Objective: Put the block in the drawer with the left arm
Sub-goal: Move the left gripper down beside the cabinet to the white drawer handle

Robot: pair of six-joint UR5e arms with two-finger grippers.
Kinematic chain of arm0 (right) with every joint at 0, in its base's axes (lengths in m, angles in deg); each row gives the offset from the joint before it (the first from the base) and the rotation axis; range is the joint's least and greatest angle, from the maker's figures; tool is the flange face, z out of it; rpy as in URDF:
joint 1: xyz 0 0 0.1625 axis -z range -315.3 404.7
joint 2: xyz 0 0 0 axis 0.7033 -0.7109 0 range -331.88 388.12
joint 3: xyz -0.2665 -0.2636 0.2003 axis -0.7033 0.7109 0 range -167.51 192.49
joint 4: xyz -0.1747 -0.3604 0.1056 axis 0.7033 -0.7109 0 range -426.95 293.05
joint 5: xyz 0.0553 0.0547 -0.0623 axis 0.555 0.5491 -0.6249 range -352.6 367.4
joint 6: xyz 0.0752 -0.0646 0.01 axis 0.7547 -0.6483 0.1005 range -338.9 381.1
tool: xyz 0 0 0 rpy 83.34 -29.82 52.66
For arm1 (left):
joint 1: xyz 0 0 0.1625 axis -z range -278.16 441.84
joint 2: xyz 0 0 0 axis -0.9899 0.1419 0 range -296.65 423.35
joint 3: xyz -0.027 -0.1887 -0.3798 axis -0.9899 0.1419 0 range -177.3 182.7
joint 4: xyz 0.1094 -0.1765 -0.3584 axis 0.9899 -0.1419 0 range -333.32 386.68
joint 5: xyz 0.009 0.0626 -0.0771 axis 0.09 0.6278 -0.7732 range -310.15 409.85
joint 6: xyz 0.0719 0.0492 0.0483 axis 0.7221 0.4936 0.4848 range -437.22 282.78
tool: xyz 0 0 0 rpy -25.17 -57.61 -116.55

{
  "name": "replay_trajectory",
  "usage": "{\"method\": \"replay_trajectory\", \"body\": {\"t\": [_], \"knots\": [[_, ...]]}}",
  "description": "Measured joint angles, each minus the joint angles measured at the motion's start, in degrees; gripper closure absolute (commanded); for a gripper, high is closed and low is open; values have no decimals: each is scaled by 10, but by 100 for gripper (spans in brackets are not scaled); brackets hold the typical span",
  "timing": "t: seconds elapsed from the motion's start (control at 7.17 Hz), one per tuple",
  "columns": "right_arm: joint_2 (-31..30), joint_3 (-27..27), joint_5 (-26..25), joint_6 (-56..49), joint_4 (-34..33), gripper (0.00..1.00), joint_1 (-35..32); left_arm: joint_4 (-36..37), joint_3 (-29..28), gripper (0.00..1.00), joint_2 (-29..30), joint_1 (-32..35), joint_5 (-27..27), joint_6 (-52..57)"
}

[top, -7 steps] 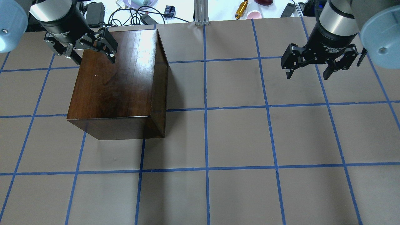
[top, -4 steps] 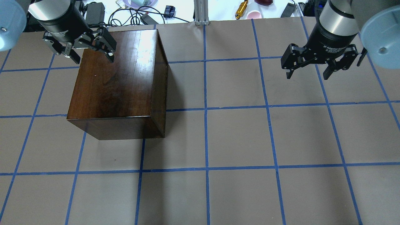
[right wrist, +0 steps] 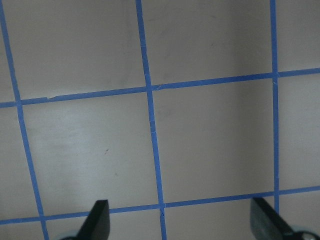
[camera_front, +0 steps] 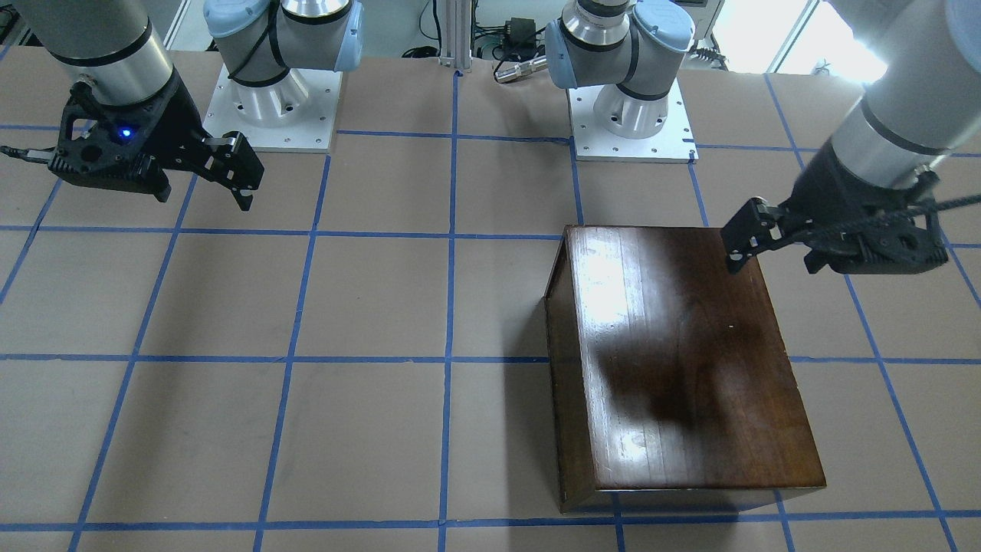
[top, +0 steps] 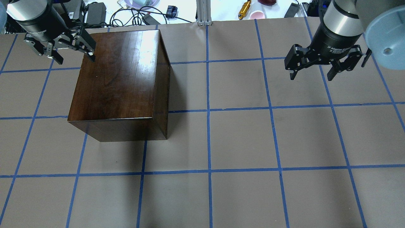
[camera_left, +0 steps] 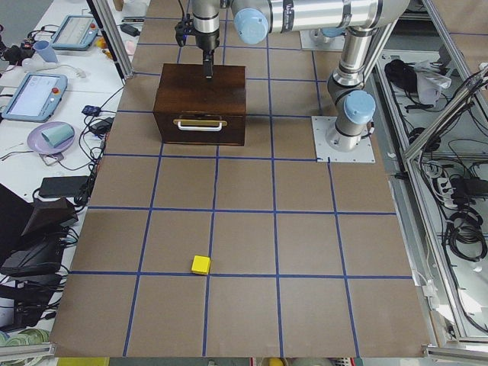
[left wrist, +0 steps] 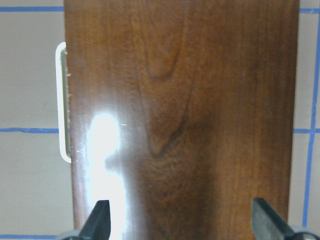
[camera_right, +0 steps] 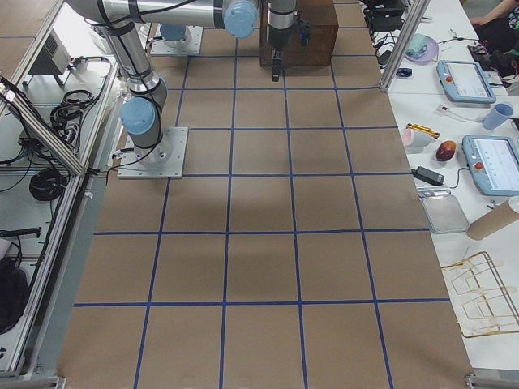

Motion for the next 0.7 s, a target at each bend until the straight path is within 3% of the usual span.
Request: {"method": "replay_trajectory", "body": {"t": [0.7], "knots": [[0, 0, 0, 0, 0, 0, 0, 11, -43, 0, 93, -121, 0, 56]]}}
